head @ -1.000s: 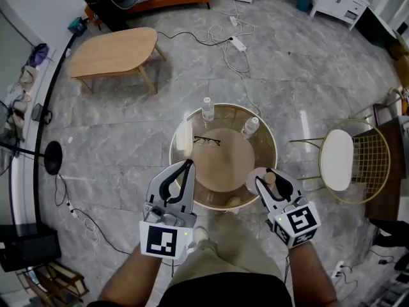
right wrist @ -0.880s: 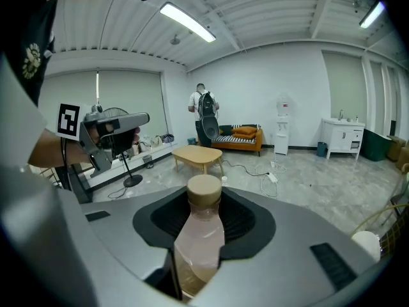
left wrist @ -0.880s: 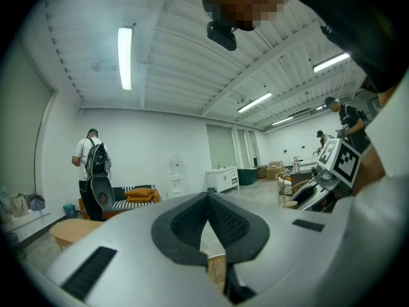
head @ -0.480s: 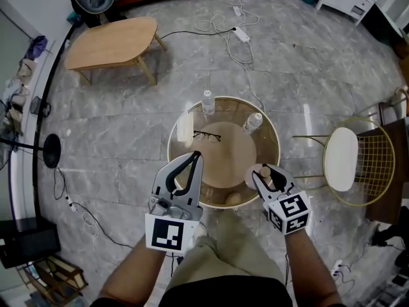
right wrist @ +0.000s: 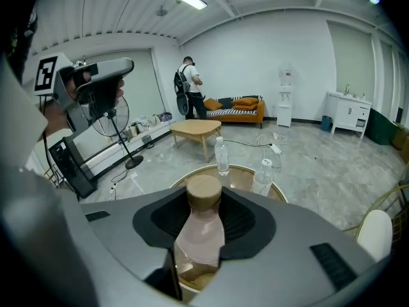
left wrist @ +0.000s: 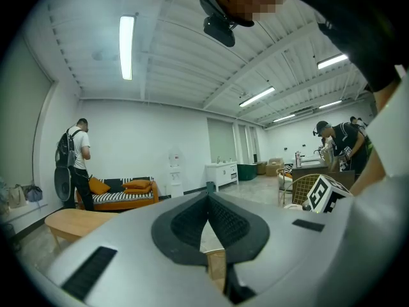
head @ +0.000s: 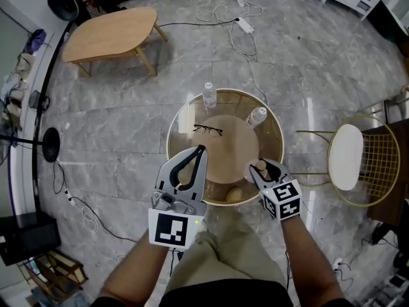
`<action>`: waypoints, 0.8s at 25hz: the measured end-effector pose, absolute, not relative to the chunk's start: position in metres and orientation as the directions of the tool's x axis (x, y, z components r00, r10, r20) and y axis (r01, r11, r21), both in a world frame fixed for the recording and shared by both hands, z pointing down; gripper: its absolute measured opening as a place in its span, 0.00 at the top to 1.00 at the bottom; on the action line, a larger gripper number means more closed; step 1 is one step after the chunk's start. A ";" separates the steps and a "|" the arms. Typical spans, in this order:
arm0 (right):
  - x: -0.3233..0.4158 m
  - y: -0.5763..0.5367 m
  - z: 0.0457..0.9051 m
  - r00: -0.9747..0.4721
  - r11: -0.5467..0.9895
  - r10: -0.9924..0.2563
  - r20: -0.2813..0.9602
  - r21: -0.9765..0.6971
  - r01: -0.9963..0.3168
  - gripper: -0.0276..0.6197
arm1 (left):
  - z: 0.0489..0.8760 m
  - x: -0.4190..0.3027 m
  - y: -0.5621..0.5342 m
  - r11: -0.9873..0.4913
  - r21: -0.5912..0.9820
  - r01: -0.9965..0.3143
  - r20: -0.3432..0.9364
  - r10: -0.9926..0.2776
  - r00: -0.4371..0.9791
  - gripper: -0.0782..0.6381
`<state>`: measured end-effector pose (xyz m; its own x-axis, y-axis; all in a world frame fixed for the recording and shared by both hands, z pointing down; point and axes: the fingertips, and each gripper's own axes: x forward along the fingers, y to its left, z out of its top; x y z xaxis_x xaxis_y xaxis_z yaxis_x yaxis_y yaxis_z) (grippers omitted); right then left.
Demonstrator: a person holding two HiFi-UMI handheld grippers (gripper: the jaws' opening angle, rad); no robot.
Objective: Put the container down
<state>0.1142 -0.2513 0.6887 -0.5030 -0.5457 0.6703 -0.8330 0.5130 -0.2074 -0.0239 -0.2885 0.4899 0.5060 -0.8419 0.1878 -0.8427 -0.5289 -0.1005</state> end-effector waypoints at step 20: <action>0.116 -0.267 0.810 -0.446 0.462 -0.459 0.768 -0.222 -0.859 0.72 | 0.528 -0.029 -0.298 -0.490 -0.081 -0.868 0.228 -0.857 0.462 0.88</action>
<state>0.1160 -0.2671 0.8102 -0.4458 -0.4594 0.7682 -0.8586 0.4621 -0.2219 -0.0288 -0.2976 0.5282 0.4623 -0.8569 0.2279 -0.8680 -0.4899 -0.0810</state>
